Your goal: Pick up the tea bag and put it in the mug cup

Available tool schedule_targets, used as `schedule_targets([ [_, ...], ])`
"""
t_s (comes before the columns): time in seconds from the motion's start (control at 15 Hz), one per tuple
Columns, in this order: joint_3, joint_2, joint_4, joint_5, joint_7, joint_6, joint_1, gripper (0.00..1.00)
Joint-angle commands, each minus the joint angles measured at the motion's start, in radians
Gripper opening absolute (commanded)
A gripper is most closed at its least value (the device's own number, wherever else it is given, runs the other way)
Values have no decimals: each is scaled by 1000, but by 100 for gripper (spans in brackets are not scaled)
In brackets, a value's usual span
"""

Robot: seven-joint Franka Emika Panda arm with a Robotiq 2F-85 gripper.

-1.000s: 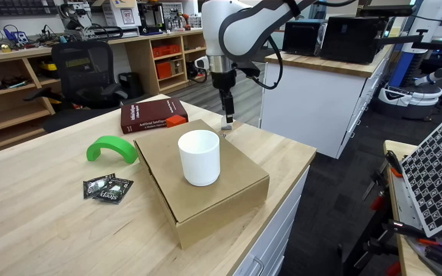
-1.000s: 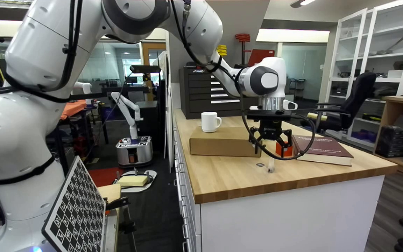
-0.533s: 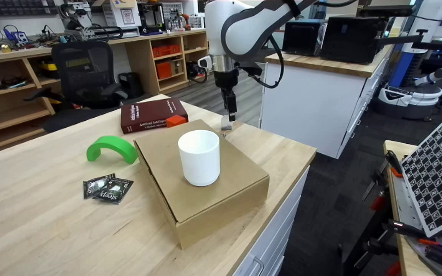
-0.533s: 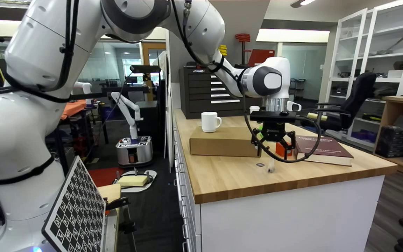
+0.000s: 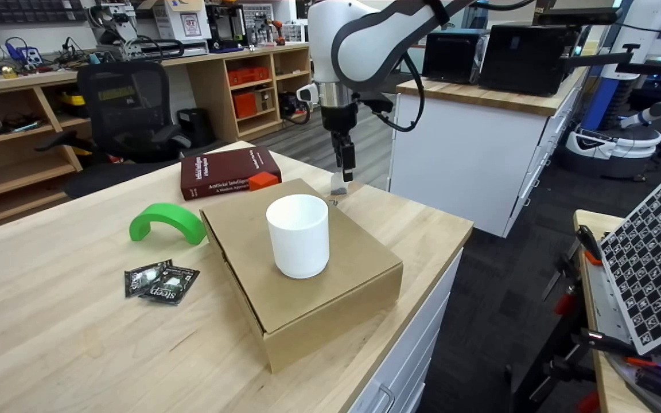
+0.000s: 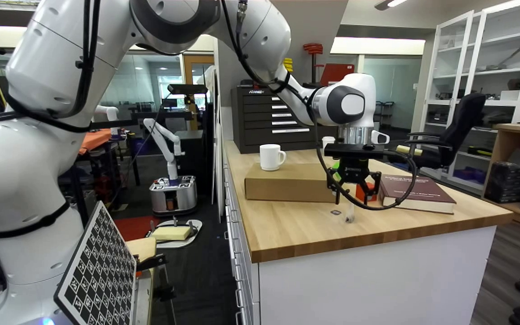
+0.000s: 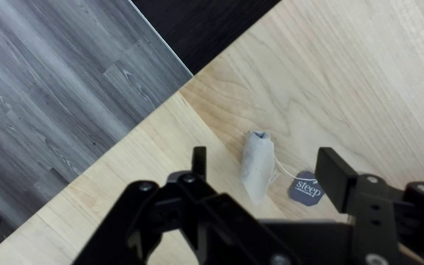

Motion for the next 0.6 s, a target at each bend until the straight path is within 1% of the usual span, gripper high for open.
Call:
schedule_targets([
  [0.0,20,-20,-25,11,-36,5,-28,47],
  [0.4,21,-21,-25,14,-60,-5,-29,7],
  [0.53,21,-20,-24,15,-67,-8,-28,2],
])
